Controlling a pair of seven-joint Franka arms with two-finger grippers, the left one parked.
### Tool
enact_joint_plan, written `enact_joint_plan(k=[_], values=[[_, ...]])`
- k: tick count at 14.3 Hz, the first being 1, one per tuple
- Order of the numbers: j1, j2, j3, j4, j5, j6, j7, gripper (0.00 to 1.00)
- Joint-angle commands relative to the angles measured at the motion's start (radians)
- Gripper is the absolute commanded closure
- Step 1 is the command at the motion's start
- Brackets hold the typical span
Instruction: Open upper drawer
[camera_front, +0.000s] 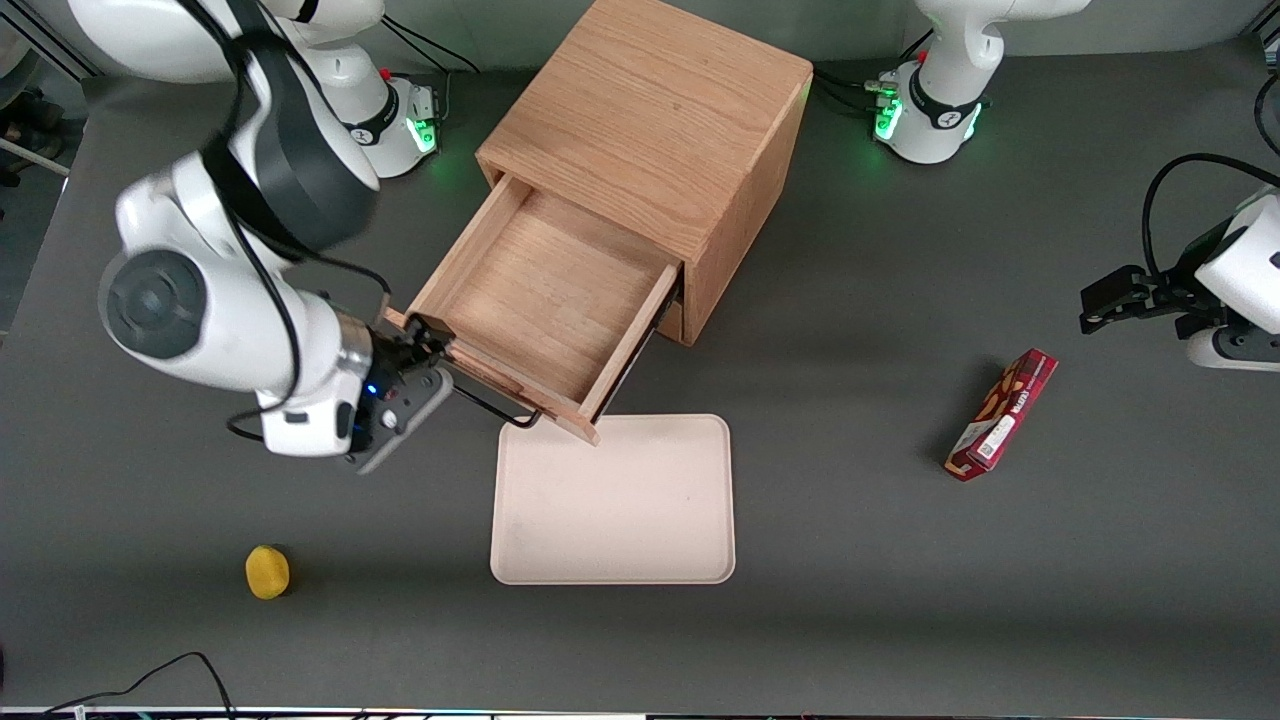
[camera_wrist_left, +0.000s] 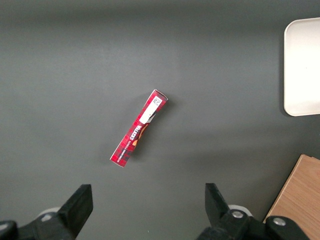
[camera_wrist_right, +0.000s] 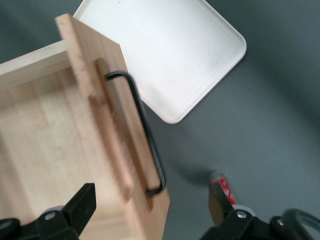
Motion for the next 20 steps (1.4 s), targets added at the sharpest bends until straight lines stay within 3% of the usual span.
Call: enact_joint_plan(k=[1, 4, 7, 11, 13, 20], values=[[-0.027, -0.088, -0.003, -0.037, 0.002, -0.072, 0.13, 0.0], [-0.087, -0.227, 0.007, -0.165, 0.043, -0.075, 0.142, 0.0], [-0.139, -0.354, 0.007, -0.265, 0.043, -0.085, 0.239, 0.0], [-0.253, -0.534, 0.009, -0.452, 0.045, -0.061, 0.24, 0.0], [-0.265, -0.578, 0.009, -0.473, -0.018, -0.061, 0.247, 0.0], [-0.323, -0.634, 0.004, -0.535, -0.012, -0.032, 0.256, 0.01]])
